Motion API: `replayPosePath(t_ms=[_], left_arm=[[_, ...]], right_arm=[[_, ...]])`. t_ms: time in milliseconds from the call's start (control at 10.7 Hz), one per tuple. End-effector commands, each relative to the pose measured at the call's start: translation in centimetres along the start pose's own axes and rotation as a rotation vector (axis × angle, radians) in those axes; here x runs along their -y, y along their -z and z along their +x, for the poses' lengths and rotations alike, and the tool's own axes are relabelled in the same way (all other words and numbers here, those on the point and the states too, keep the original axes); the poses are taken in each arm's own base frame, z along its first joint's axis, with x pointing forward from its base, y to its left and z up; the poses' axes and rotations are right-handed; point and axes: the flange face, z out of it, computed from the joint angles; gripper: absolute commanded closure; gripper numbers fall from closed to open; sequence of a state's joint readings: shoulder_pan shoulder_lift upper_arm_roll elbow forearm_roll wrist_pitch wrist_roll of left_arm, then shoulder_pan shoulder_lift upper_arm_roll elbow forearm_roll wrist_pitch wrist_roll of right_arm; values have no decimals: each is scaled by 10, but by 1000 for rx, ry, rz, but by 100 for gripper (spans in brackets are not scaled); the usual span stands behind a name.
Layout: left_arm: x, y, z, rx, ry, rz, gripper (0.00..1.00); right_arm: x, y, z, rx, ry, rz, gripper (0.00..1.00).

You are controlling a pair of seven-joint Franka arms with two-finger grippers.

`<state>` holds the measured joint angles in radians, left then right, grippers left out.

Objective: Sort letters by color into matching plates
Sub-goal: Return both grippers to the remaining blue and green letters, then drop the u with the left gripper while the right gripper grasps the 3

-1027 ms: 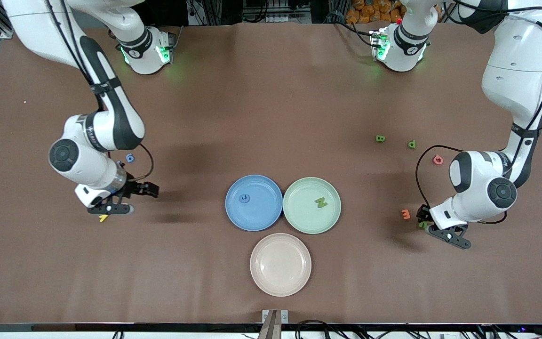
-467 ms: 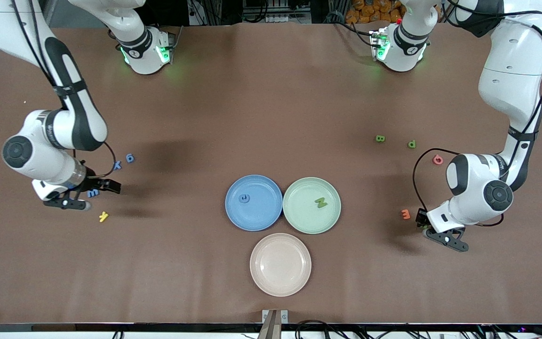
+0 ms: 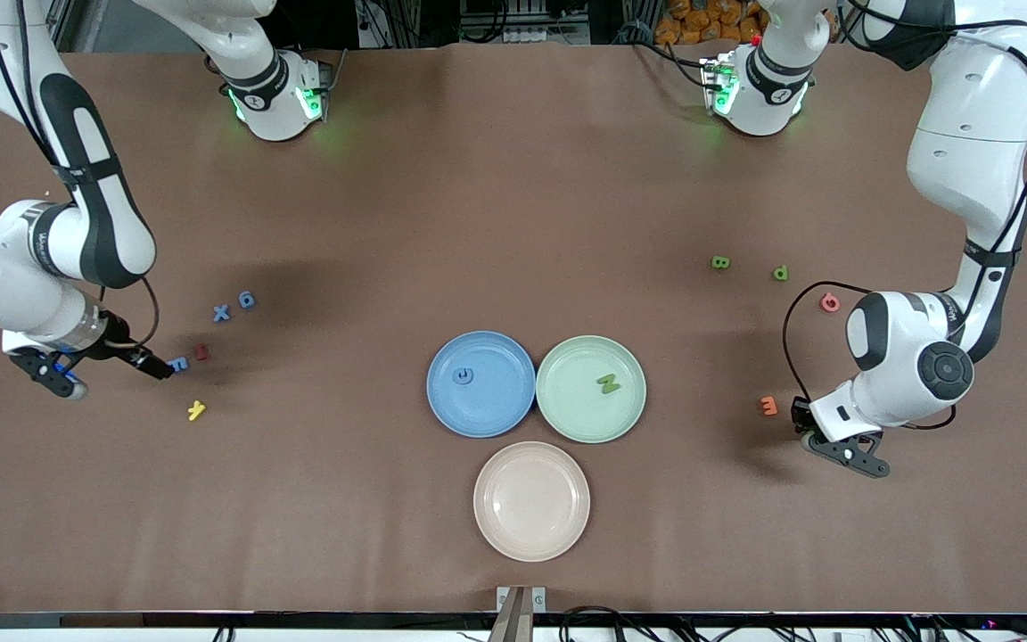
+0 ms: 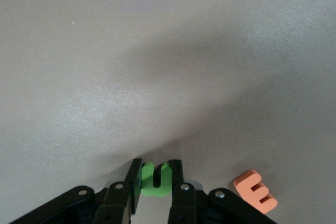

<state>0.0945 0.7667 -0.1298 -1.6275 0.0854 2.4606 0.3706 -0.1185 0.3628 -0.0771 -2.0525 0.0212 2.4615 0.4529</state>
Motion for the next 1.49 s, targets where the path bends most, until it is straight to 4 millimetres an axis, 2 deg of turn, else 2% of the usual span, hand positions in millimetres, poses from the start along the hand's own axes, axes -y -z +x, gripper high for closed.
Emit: replayPosePath(t_ms=[0,93,280,373,747,1120,1400], left_arm=[[-20,2,13,-14,33,-10,100],[-36,9,21,-23,57,-19,100],[-72,12,35,-29,106,-36,100],[-89,23,49,-51,124,-36,100],[-160,45,74,-47,210,-51,100],[-242,50,84,-35,348,-104,100],[-283,52,90,-34,415,-120,100]], right_arm=[[-4,2,1,-42,-307,32,0],[-5,-4,1,-39,-359,30,0],[-13,-22,5,-35,-431,40,0],[-18,-34,7,-36,-457,51,0],[-34,-67,9,-36,-506,59,0],[-33,-82,3,-34,-526,74,0],[-32,-90,-5,-34,-519,72,3]])
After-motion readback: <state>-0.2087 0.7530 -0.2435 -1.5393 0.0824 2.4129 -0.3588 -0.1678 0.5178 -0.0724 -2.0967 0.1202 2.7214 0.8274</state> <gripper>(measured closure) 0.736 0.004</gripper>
